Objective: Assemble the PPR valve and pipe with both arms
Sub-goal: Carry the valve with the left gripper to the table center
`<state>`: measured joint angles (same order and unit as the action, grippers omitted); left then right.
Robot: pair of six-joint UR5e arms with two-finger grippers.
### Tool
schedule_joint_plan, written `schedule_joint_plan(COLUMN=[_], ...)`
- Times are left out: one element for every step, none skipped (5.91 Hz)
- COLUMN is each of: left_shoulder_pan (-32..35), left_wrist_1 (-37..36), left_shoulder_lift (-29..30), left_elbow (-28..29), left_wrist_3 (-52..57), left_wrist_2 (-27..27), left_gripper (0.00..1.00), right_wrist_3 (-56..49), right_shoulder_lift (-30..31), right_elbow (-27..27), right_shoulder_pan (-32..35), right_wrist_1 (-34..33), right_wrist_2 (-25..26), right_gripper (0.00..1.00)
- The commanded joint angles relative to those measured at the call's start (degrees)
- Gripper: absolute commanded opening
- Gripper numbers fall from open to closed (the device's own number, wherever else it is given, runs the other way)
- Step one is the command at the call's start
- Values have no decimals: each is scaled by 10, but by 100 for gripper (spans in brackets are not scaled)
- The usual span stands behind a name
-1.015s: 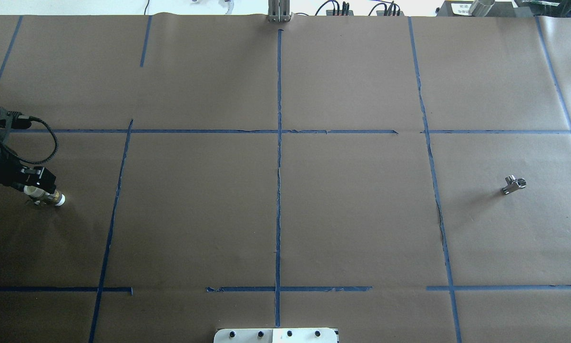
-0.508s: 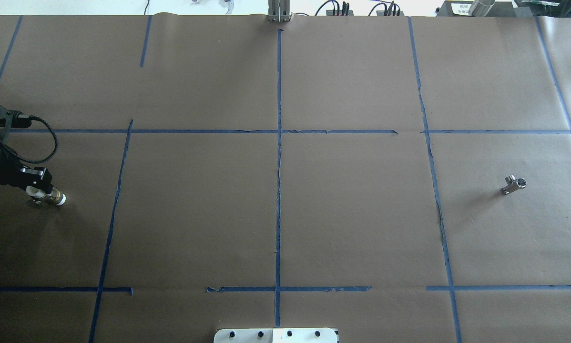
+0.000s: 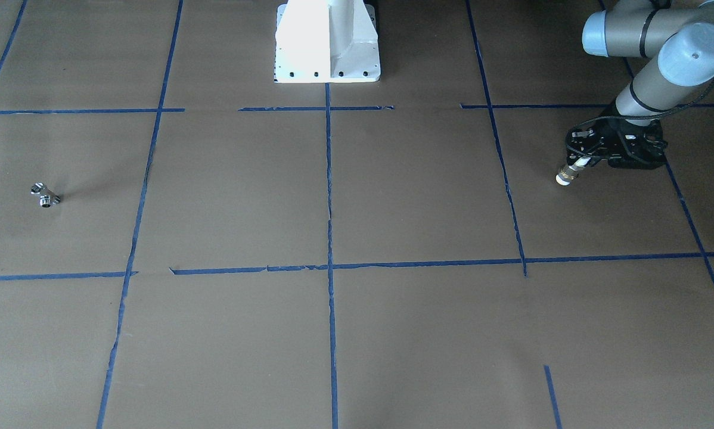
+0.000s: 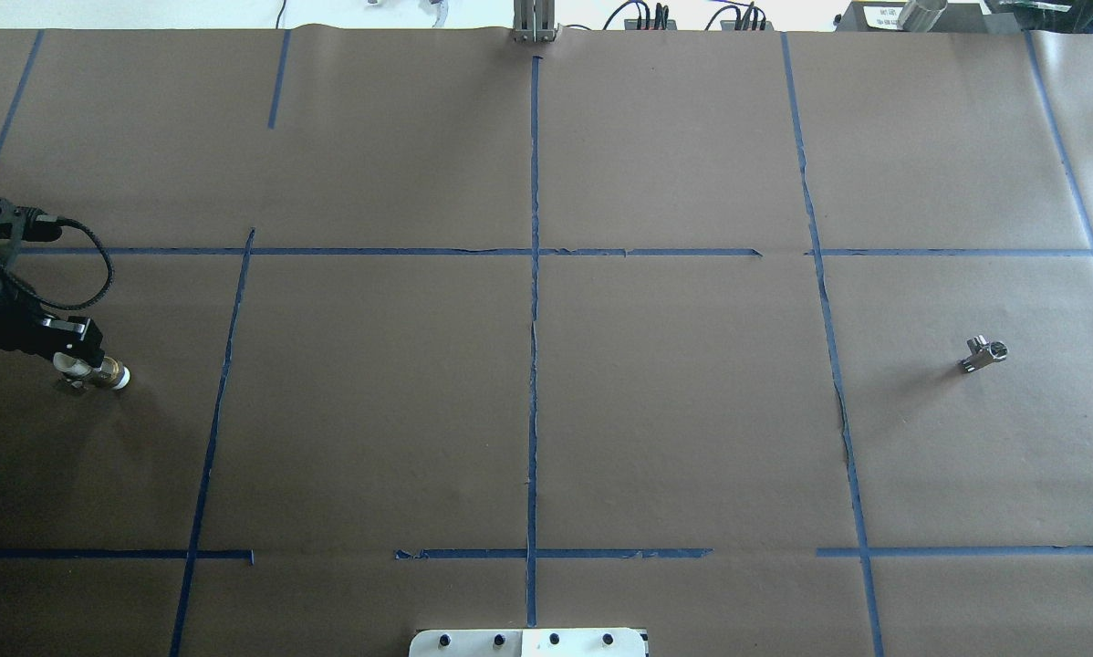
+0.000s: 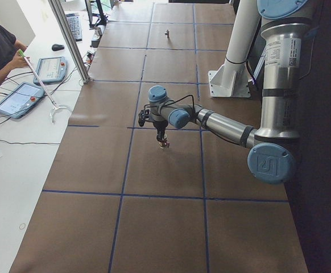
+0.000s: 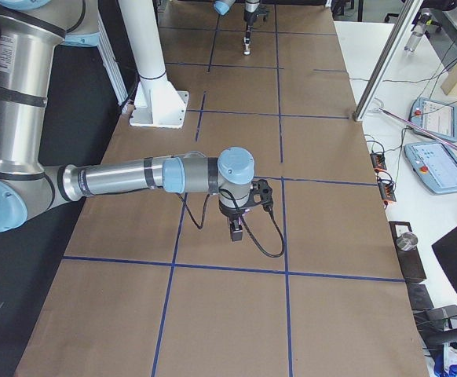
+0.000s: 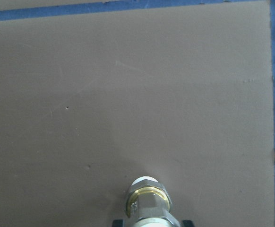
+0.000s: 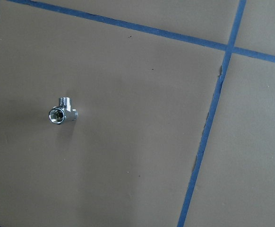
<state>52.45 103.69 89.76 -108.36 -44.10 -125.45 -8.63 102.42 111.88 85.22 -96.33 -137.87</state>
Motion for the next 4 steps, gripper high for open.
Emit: schedule_joint_plan(left_shoulder_pan=[-3, -30, -58, -94], left_wrist_1=[-48, -112, -182, -194], left_shoulder_lift=[85, 152, 222, 276], left_elbow=[-10, -9, -6, 5], left_wrist_3=[-71, -74, -98, -153], left_wrist_2=[-2, -5, -5, -3], left_gripper=[0, 0, 0, 0], right_wrist_3=[1, 1, 1, 1], right_shoulder_lift=[1, 1, 1, 1], right_elbow=[0, 0, 0, 0], right_shoulder_pan=[-1, -1, -1, -1], right_wrist_1=[0, 0, 0, 0], right_wrist_2=[0, 0, 0, 0], right_gripper=[100, 100, 100, 100])
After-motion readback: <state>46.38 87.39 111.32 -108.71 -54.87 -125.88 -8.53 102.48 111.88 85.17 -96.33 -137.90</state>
